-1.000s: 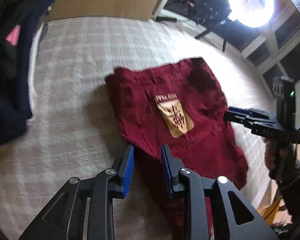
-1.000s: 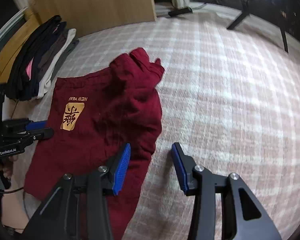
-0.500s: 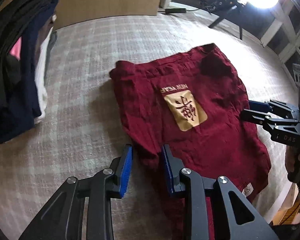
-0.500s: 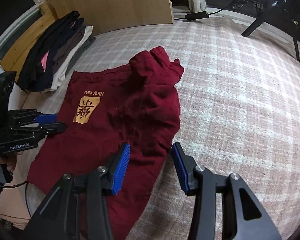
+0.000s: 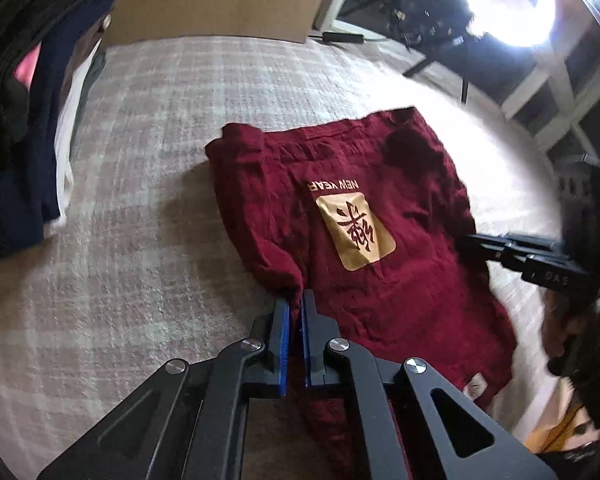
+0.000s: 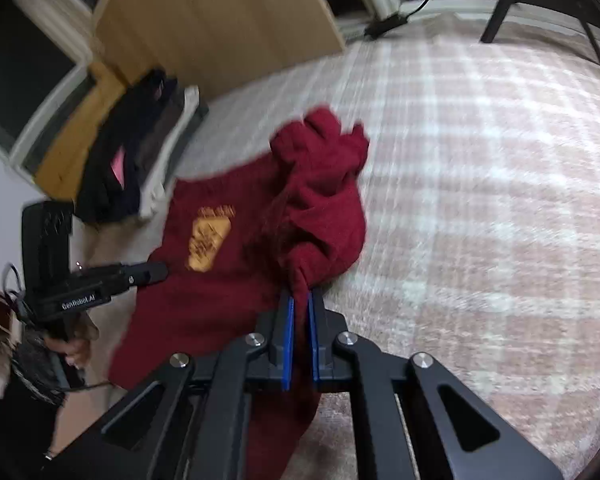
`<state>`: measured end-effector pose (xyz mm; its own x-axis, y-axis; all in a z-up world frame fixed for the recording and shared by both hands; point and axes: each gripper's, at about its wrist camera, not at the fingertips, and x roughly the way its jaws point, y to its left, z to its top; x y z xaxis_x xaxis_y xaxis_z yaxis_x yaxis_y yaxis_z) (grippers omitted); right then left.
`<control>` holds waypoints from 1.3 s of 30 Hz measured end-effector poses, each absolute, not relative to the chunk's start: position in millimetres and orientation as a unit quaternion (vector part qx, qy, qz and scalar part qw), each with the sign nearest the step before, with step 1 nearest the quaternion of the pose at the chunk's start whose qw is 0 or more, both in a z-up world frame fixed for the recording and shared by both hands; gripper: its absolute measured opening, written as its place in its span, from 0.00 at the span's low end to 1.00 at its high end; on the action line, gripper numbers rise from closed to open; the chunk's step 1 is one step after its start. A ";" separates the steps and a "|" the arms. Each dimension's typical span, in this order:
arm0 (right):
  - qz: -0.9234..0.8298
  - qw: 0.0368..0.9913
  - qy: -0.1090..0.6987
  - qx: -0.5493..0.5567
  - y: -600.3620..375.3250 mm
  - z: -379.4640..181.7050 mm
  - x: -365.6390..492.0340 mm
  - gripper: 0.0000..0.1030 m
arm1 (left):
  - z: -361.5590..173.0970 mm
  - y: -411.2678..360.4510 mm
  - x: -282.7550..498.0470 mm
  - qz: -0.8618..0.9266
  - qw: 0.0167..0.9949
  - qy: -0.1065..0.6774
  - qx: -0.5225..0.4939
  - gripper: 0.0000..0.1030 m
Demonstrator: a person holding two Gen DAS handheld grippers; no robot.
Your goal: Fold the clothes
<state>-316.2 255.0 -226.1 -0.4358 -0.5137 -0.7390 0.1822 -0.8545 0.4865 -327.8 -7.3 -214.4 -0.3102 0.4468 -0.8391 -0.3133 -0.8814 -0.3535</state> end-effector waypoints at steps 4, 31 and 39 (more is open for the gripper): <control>-0.851 0.214 -0.184 0.443 264.3 -185.5 -303.1 0.05 | -185.3 -23.4 -323.7 0.818 0.252 -0.110 -0.505 0.03; -0.777 0.176 -0.228 0.559 304.4 -215.0 -381.4 0.16 | -202.6 -8.5 -394.5 0.779 0.254 -0.108 -0.563 0.12; -0.812 0.182 -0.147 0.534 286.3 -204.3 -355.8 0.34 | -162.9 -40.0 -366.4 0.816 0.240 -0.062 -0.523 0.24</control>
<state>-355.8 286.3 -204.3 -0.3624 -0.4533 -0.8143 0.1394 -0.8903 0.4335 -366.4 -40.0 -162.9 -0.3387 0.4569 -0.8225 -0.3263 -0.8770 -0.3528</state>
